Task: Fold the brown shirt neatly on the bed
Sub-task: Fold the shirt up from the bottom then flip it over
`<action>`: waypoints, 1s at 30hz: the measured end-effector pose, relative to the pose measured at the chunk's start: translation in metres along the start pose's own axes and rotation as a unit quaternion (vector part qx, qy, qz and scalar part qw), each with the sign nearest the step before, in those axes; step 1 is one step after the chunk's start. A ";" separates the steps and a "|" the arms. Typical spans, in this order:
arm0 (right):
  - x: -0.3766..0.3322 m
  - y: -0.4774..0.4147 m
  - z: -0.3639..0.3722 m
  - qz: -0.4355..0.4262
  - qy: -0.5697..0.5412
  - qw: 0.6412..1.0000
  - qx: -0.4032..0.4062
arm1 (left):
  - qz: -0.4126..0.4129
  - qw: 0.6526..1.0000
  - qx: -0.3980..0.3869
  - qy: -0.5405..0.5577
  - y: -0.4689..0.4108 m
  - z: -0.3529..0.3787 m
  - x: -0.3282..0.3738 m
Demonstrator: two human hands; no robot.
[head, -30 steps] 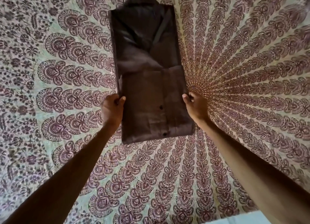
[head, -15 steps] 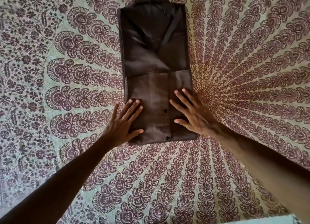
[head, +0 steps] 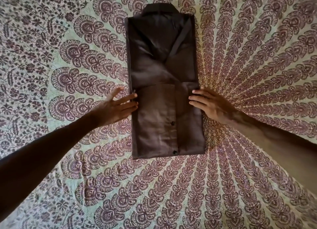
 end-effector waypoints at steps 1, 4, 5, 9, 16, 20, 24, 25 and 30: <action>0.001 -0.001 -0.001 -0.004 -0.003 1.000 0.011 | 0.007 1.000 -0.005 0.000 -0.002 0.003 0.000; 0.006 -0.005 -0.007 0.034 -0.045 0.998 0.041 | -0.020 0.997 0.021 0.068 -0.016 -0.002 -0.003; 0.008 -0.008 -0.012 0.059 -0.072 0.994 0.057 | -0.052 0.990 0.036 0.124 -0.023 -0.007 -0.009; 0.025 -0.024 -0.046 0.184 -0.264 0.937 0.137 | -0.284 0.865 0.076 0.408 -0.030 -0.010 -0.049; 0.143 -0.069 -0.033 0.479 -0.555 0.655 0.183 | -0.589 0.441 0.078 0.673 -0.019 0.068 -0.147; 0.168 -0.077 0.003 0.546 -0.470 0.684 0.115 | -0.615 0.486 -0.054 0.619 -0.031 0.075 -0.153; 0.159 -0.076 -0.005 0.544 -0.403 0.726 0.119 | -0.619 0.525 -0.032 0.584 -0.027 0.076 -0.152; 0.154 -0.076 -0.010 0.535 -0.404 0.730 0.136 | -0.613 0.551 -0.017 0.566 -0.028 0.070 -0.153; 0.122 -0.062 -0.044 0.470 -0.369 0.751 0.281 | -0.594 0.640 0.076 0.481 -0.034 0.043 -0.149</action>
Point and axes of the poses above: each hand's wrist, its own y-axis away from the middle knuckle, its own z-axis out of the palm, x = y × z, the point moved 9 cm from there along -y, towards the middle knuckle, and after that the axes turned 7 degrees about -y, right-handed, at the moved point
